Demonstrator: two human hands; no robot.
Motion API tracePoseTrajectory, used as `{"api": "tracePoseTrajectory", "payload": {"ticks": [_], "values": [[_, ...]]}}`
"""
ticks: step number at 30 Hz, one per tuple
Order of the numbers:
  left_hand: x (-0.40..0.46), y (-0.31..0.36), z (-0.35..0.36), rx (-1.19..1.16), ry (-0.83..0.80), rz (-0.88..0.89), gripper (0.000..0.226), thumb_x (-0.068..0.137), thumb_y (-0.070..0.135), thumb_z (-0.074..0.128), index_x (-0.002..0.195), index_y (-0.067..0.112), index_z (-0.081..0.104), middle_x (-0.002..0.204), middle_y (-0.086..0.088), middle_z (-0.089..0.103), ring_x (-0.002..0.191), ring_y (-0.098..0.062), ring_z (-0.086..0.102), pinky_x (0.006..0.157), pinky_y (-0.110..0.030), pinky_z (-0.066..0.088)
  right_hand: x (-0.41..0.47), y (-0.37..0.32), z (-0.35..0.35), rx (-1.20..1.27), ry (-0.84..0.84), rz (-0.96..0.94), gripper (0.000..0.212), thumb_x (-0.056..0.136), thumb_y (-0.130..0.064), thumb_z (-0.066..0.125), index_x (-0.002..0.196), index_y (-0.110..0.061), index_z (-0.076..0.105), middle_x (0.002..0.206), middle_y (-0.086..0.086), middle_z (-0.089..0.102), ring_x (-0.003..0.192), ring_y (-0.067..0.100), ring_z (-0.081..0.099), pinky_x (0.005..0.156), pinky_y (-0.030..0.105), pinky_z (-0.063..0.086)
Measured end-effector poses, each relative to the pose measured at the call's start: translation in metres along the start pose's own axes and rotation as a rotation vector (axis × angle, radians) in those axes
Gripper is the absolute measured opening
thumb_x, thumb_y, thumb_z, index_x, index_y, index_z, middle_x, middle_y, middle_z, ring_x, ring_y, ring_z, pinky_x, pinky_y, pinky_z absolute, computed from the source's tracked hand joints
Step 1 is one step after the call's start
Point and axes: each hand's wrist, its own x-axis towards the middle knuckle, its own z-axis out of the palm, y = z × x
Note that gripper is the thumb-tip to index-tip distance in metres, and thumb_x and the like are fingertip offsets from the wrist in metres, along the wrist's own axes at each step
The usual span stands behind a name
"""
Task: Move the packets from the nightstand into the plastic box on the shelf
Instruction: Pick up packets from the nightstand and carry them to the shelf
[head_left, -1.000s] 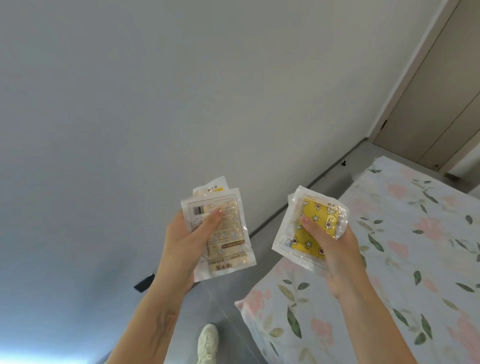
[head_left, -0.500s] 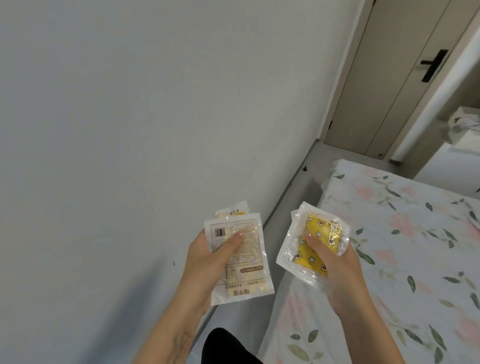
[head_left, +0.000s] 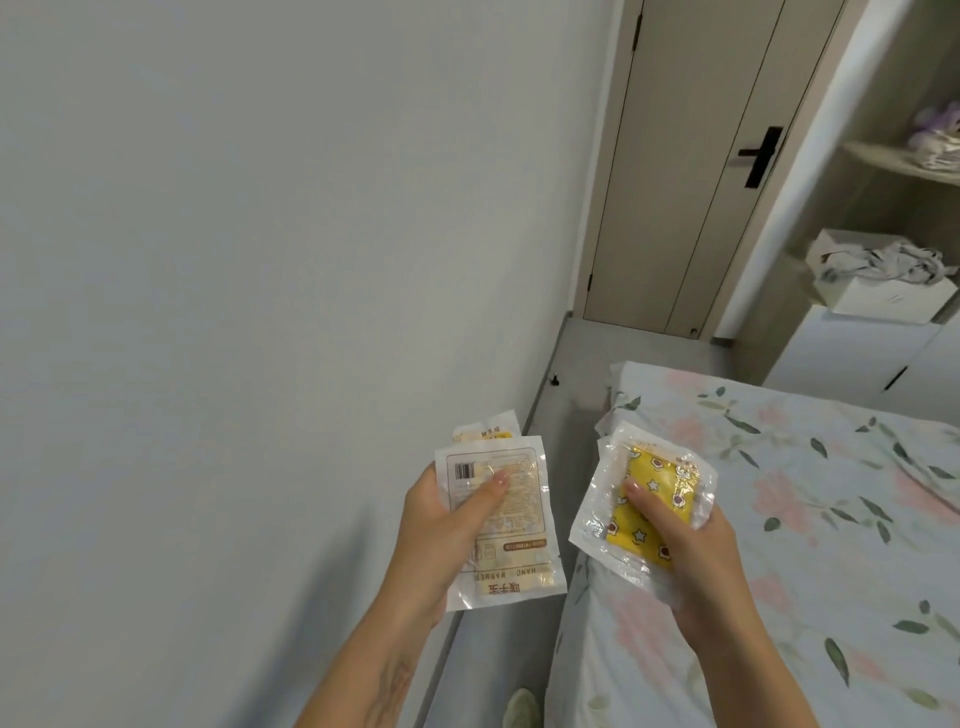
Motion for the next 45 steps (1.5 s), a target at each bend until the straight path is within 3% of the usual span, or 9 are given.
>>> {"api": "tracePoseTrajectory", "payload": {"ticks": [6, 10, 16, 21, 24, 30, 37, 45], "values": [[0.135, 0.034, 0.07, 0.046, -0.115, -0.022, 0.022, 0.082, 0.029, 0.074, 0.103, 0.025, 0.068, 0.094, 0.008, 0.077, 0.083, -0.009, 0.074, 0.06, -0.021, 0.058, 0.128, -0.056, -0.01, -0.023, 0.073, -0.039, 0.024, 0.073, -0.026, 0.078, 0.095, -0.023, 0.069, 0.083, 0.001, 0.077, 0.071, 0.02, 0.075, 0.052, 0.028, 0.055], [0.205, 0.048, 0.095, 0.043, -0.108, -0.035, 0.024, 0.08, 0.029, 0.076, 0.102, 0.024, 0.069, 0.094, 0.005, 0.078, 0.084, -0.013, 0.075, 0.061, -0.026, 0.059, 0.193, -0.077, -0.01, -0.044, 0.094, -0.031, 0.026, 0.073, -0.025, 0.079, 0.097, -0.022, 0.069, 0.084, 0.001, 0.077, 0.07, 0.019, 0.074, 0.049, 0.024, 0.053], [0.298, 0.06, 0.116, 0.054, -0.096, -0.043, 0.02, 0.082, 0.026, 0.075, 0.101, 0.021, 0.069, 0.092, 0.004, 0.078, 0.081, -0.014, 0.075, 0.058, -0.026, 0.058, 0.271, -0.089, 0.004, -0.054, 0.092, -0.026, 0.044, 0.057, -0.037, 0.079, 0.098, -0.022, 0.07, 0.084, -0.001, 0.077, 0.072, 0.018, 0.075, 0.05, 0.02, 0.054], [0.384, 0.07, 0.143, 0.055, -0.119, -0.039, 0.018, 0.082, 0.025, 0.074, 0.099, 0.023, 0.07, 0.092, 0.003, 0.078, 0.082, -0.015, 0.075, 0.059, -0.028, 0.059, 0.344, -0.095, 0.011, -0.048, 0.119, -0.009, 0.046, 0.057, -0.036, 0.08, 0.1, -0.022, 0.07, 0.086, -0.001, 0.077, 0.078, 0.02, 0.075, 0.058, 0.027, 0.057], [0.442, 0.078, 0.16, 0.042, -0.128, -0.038, 0.015, 0.082, 0.025, 0.074, 0.096, 0.024, 0.071, 0.091, 0.003, 0.078, 0.081, -0.015, 0.075, 0.057, -0.027, 0.059, 0.398, -0.104, 0.019, -0.037, 0.123, 0.008, 0.052, 0.05, -0.038, 0.081, 0.098, -0.02, 0.071, 0.086, 0.001, 0.077, 0.075, 0.02, 0.075, 0.053, 0.026, 0.056], [0.571, 0.096, 0.199, 0.004, -0.155, -0.027, 0.015, 0.082, 0.025, 0.075, 0.096, 0.026, 0.072, 0.093, 0.003, 0.078, 0.081, -0.015, 0.075, 0.057, -0.026, 0.058, 0.536, -0.136, 0.052, -0.055, 0.119, -0.004, 0.048, 0.052, -0.04, 0.08, 0.097, -0.025, 0.069, 0.085, -0.005, 0.077, 0.077, 0.018, 0.075, 0.062, 0.03, 0.057], [0.699, 0.111, 0.26, -0.016, -0.173, -0.089, 0.015, 0.086, 0.021, 0.072, 0.1, 0.023, 0.072, 0.096, 0.0, 0.078, 0.086, -0.018, 0.075, 0.062, -0.03, 0.059, 0.673, -0.184, 0.078, -0.002, 0.104, -0.055, 0.033, 0.055, -0.035, 0.081, 0.086, -0.032, 0.072, 0.086, -0.002, 0.077, 0.074, 0.017, 0.075, 0.053, 0.023, 0.056], [0.836, 0.134, 0.335, -0.015, -0.237, -0.105, 0.019, 0.087, 0.023, 0.071, 0.105, 0.021, 0.071, 0.096, 0.0, 0.078, 0.087, -0.019, 0.075, 0.066, -0.035, 0.06, 0.814, -0.231, 0.068, 0.003, 0.151, -0.034, 0.052, 0.053, -0.036, 0.082, 0.102, -0.024, 0.069, 0.087, 0.001, 0.077, 0.074, 0.019, 0.075, 0.053, 0.028, 0.057]]}}
